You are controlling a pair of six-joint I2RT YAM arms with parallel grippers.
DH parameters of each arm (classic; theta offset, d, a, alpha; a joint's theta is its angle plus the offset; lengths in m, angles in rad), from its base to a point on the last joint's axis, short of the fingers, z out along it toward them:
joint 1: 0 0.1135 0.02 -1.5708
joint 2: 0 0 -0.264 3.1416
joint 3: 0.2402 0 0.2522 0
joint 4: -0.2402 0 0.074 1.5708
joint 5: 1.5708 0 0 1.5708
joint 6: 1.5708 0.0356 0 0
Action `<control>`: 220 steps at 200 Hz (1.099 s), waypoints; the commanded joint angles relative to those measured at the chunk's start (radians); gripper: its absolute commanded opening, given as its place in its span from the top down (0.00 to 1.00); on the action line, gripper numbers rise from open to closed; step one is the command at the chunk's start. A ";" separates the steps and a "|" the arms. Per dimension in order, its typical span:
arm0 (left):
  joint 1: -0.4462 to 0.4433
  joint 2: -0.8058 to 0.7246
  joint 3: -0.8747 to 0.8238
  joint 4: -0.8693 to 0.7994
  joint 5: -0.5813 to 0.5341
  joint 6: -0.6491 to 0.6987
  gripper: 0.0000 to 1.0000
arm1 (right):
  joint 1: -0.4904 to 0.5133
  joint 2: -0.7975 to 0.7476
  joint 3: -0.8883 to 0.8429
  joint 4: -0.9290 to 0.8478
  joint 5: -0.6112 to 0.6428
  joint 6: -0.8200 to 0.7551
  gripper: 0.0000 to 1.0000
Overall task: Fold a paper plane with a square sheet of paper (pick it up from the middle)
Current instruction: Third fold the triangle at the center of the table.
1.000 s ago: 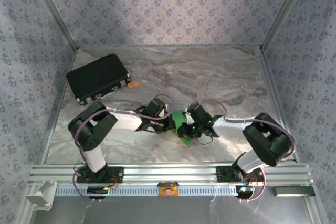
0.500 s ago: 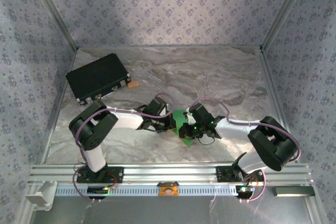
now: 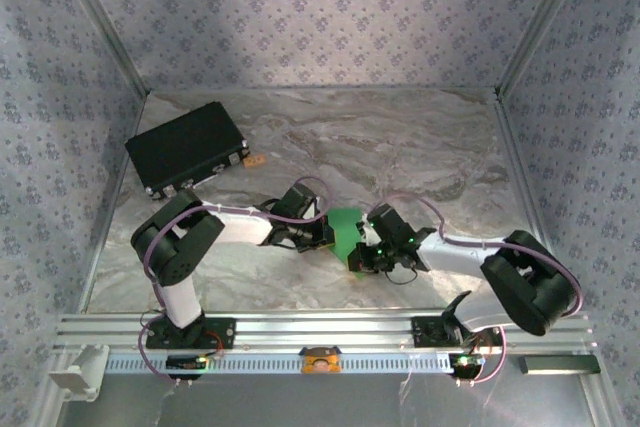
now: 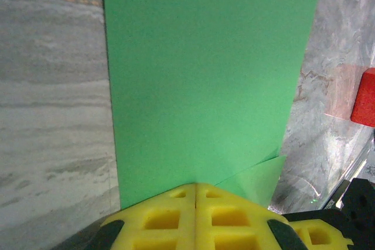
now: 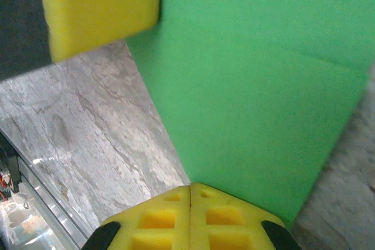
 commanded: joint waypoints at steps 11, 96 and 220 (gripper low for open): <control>0.023 0.051 -0.027 -0.115 -0.088 0.015 1.00 | -0.005 -0.056 -0.065 -0.087 -0.010 0.041 0.94; 0.019 0.020 -0.074 -0.046 -0.131 -0.068 1.00 | -0.039 -0.308 -0.133 -0.270 0.064 0.083 0.94; -0.031 -0.308 -0.132 -0.084 -0.332 -0.054 0.59 | -0.174 -0.217 -0.009 -0.040 0.021 0.000 0.74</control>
